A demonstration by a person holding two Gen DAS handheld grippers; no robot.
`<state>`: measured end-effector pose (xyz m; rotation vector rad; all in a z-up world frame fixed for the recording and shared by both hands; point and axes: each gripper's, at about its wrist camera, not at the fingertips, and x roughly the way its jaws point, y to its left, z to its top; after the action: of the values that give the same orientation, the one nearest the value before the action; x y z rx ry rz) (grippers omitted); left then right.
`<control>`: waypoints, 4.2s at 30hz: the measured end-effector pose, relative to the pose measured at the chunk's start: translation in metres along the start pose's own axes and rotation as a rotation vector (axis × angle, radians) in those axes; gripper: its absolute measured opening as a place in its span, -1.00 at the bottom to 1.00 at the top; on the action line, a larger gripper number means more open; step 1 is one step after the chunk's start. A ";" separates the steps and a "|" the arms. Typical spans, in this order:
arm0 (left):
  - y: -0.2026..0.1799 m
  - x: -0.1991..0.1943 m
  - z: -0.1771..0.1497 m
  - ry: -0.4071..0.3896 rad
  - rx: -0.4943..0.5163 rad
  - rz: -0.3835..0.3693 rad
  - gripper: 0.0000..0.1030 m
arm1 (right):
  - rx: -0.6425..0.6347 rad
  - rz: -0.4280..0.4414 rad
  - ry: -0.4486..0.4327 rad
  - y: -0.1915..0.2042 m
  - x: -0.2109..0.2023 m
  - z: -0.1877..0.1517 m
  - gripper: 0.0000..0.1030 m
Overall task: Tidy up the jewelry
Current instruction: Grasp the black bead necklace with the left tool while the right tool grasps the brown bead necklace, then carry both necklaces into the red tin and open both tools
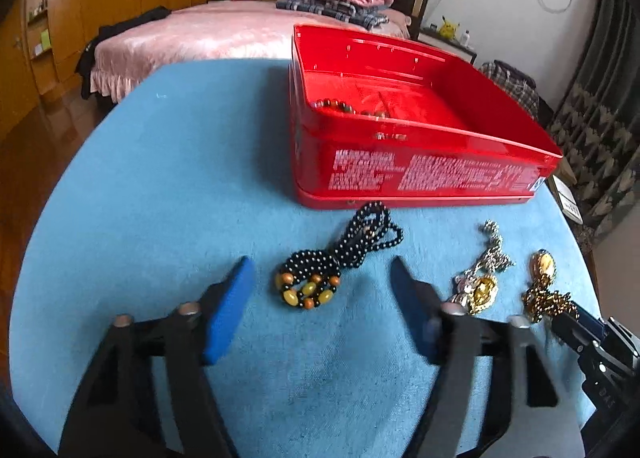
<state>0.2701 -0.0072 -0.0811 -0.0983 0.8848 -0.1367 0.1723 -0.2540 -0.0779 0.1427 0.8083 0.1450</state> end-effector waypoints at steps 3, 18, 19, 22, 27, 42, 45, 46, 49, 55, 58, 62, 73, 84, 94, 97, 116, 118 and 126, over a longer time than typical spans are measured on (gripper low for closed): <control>-0.003 -0.001 -0.002 0.005 0.014 0.003 -0.40 | 0.003 -0.002 -0.002 0.001 0.000 0.000 -0.49; -0.021 -0.043 -0.053 0.024 0.037 -0.017 -0.35 | 0.021 -0.002 0.001 0.004 0.000 0.000 -0.49; -0.021 -0.044 -0.053 0.024 0.041 -0.017 -0.18 | 0.021 -0.001 0.001 0.004 0.000 -0.001 -0.49; -0.025 -0.045 -0.049 0.009 0.058 -0.013 -0.04 | 0.020 -0.001 0.002 0.004 0.000 -0.001 -0.49; -0.028 -0.036 -0.039 0.004 0.083 -0.006 0.03 | 0.018 -0.001 0.001 0.005 0.000 -0.001 -0.49; -0.039 -0.048 -0.063 -0.002 0.057 -0.014 -0.46 | 0.022 0.060 0.028 0.013 -0.005 -0.005 -0.49; -0.040 -0.050 -0.063 0.009 0.055 -0.027 -0.44 | 0.014 0.114 0.044 0.016 -0.007 -0.007 -0.44; -0.039 -0.049 -0.061 0.010 0.051 -0.029 -0.42 | 0.012 0.120 0.044 0.016 -0.007 -0.007 -0.42; -0.036 -0.050 -0.059 0.001 0.047 -0.025 -0.20 | 0.022 0.105 0.033 0.013 -0.009 -0.006 -0.40; -0.040 -0.047 -0.055 -0.013 0.053 -0.018 0.00 | -0.016 0.078 0.005 0.017 0.000 0.004 -0.24; -0.043 -0.042 -0.057 -0.006 0.054 -0.020 0.00 | -0.034 0.065 0.007 0.020 0.009 0.008 -0.24; -0.046 -0.040 -0.061 -0.022 0.058 -0.013 0.05 | -0.038 0.054 0.011 0.022 0.016 0.012 -0.24; -0.053 -0.042 -0.072 -0.069 0.061 0.022 -0.23 | -0.107 -0.007 0.012 0.036 0.019 0.010 -0.39; -0.055 -0.041 -0.071 -0.097 0.059 0.060 -0.55 | -0.082 0.004 0.012 0.031 0.019 0.009 -0.48; -0.050 -0.044 -0.069 -0.092 0.020 0.025 -0.67 | -0.035 0.056 0.010 0.021 0.008 0.008 -0.55; -0.048 -0.048 -0.066 -0.101 0.002 0.007 -0.67 | -0.016 0.085 0.004 0.017 0.000 0.010 -0.55; -0.054 -0.076 -0.025 -0.194 -0.002 -0.031 -0.67 | -0.058 0.144 -0.009 0.026 -0.021 0.032 -0.71; -0.052 -0.071 -0.030 -0.173 -0.006 -0.030 -0.67 | -0.042 0.162 0.022 0.024 -0.013 0.023 -0.63; -0.045 -0.065 -0.042 -0.140 -0.008 -0.023 -0.67 | -0.047 0.133 0.080 0.024 -0.011 -0.003 -0.56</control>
<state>0.1937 -0.0425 -0.0513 -0.1241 0.7447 -0.1465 0.1607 -0.2323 -0.0676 0.1471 0.8744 0.2964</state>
